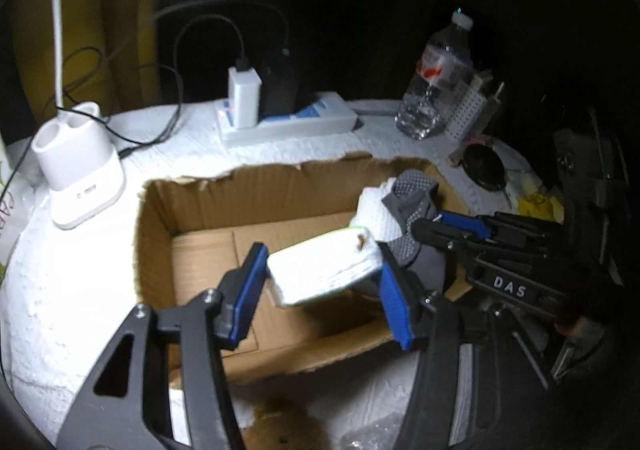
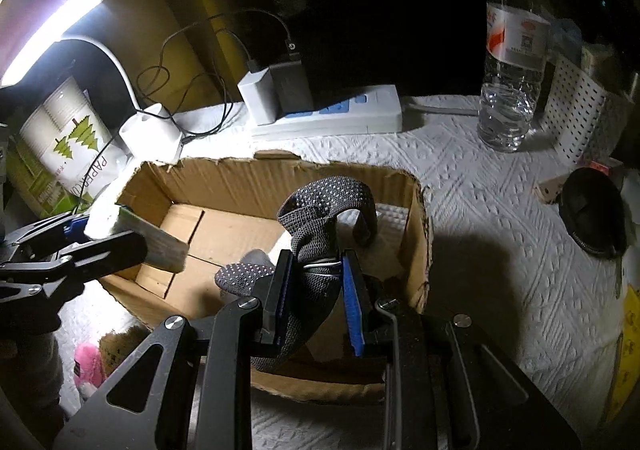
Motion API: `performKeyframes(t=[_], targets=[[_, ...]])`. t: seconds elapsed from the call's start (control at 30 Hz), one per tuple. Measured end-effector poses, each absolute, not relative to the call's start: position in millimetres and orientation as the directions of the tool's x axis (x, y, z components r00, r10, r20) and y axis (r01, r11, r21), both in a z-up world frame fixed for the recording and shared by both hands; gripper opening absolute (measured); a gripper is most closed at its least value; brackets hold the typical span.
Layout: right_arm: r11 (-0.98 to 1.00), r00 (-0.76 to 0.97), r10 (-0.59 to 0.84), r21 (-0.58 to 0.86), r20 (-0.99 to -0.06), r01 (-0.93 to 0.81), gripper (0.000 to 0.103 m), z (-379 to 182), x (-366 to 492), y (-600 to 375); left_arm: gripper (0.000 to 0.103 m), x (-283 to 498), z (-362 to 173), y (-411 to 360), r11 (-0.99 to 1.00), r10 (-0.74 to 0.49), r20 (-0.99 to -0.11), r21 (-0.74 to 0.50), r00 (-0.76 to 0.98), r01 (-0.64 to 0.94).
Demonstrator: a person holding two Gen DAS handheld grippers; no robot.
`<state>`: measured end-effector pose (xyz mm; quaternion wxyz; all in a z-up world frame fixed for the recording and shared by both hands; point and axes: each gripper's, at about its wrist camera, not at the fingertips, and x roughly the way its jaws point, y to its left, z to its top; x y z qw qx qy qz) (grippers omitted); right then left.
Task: Organize soft objects
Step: 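Lower the glove and packet into the box and open both grippers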
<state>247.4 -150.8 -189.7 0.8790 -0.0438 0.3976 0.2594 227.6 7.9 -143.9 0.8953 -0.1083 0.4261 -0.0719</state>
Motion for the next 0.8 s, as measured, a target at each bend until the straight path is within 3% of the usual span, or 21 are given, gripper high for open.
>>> performKeyframes(t=[0.23,0.3,0.37,0.43,0.8], targets=[[0.861,0.546,0.426,0.138,-0.722,-0.489,0.026,-191.2,246.2,-154.6,0.059,235.9,-158.8,1.4,0.968,-0.216,-0.79,-0.251,0.574,0.019],[0.862,0.546,0.432,0.15,-0.718,-0.484,0.026,-189.4,246.0,-157.0,0.072,234.4,-157.6,0.9,0.968,-0.217,-0.788,-0.251,0.577,0.021],[0.862,0.548,0.437,0.158,-0.713,-0.482,0.028,-187.6,245.0,-159.2,0.075,232.7,-155.6,1.2,0.967,-0.217,-0.783,-0.253,0.583,0.021],[0.86,0.557,0.442,0.155,-0.703,-0.487,0.037,-184.5,241.3,-160.1,0.075,230.6,-153.5,1.6,0.97,-0.205,-0.782,-0.244,0.589,0.013],[0.864,0.583,0.425,0.118,-0.692,-0.489,0.044,-174.0,223.6,-155.3,0.076,210.9,-140.7,8.0,0.969,-0.197,-0.765,-0.246,0.613,0.004]])
